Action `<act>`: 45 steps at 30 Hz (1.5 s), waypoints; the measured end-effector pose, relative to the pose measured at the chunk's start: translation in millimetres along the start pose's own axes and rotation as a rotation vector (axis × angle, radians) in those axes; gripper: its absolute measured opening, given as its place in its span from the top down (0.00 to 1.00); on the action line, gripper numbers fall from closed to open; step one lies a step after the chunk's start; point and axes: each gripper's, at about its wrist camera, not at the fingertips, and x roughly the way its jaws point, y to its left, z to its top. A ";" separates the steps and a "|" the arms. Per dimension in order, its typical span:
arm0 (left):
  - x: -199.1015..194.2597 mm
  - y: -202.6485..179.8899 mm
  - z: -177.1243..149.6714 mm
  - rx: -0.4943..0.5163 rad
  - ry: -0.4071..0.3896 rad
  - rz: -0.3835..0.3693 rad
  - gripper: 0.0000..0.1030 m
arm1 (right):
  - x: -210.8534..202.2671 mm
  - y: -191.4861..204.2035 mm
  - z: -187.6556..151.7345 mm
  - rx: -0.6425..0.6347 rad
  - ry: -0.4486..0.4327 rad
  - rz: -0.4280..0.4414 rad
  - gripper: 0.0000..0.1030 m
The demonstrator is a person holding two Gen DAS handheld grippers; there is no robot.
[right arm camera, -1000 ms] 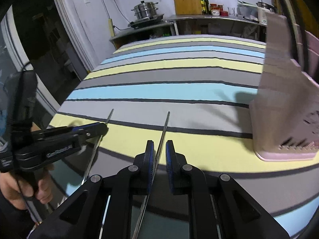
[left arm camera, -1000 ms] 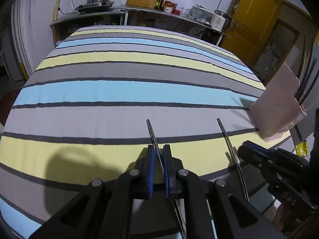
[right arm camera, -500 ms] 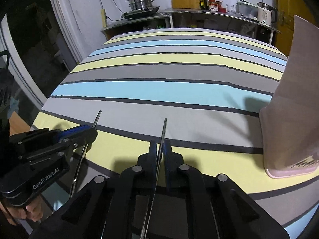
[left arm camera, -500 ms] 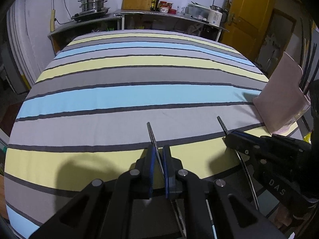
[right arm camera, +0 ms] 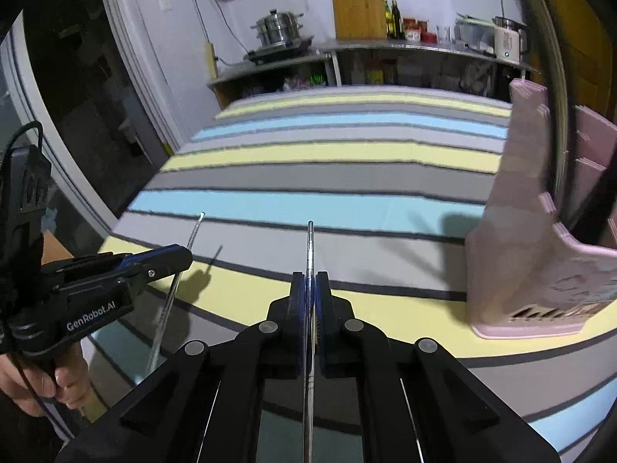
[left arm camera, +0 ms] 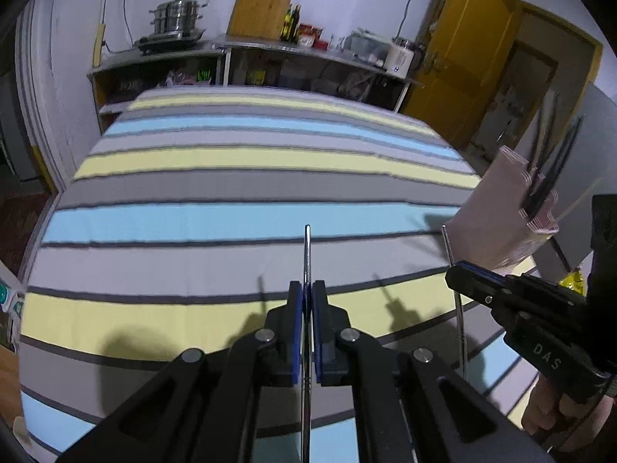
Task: Organize utensils
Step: 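Lift the left tool's metal chopstick over the pink basket while the right tool carries its own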
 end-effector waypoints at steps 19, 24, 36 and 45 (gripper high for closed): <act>-68.3 -47.1 24.6 0.086 -0.116 -0.114 0.95 | -94.2 -15.8 7.3 0.050 -0.178 -0.004 0.95; -71.2 -61.1 24.8 0.104 -0.113 -0.134 0.95 | -105.7 -22.8 5.2 0.064 -0.197 -0.015 0.95; -70.0 -106.1 27.5 0.153 -0.074 -0.236 0.95 | -144.9 -51.8 -3.1 0.112 -0.251 -0.057 0.95; -83.8 -150.6 51.7 0.204 -0.111 -0.331 0.95 | -180.4 -76.9 8.3 0.147 -0.328 -0.112 0.95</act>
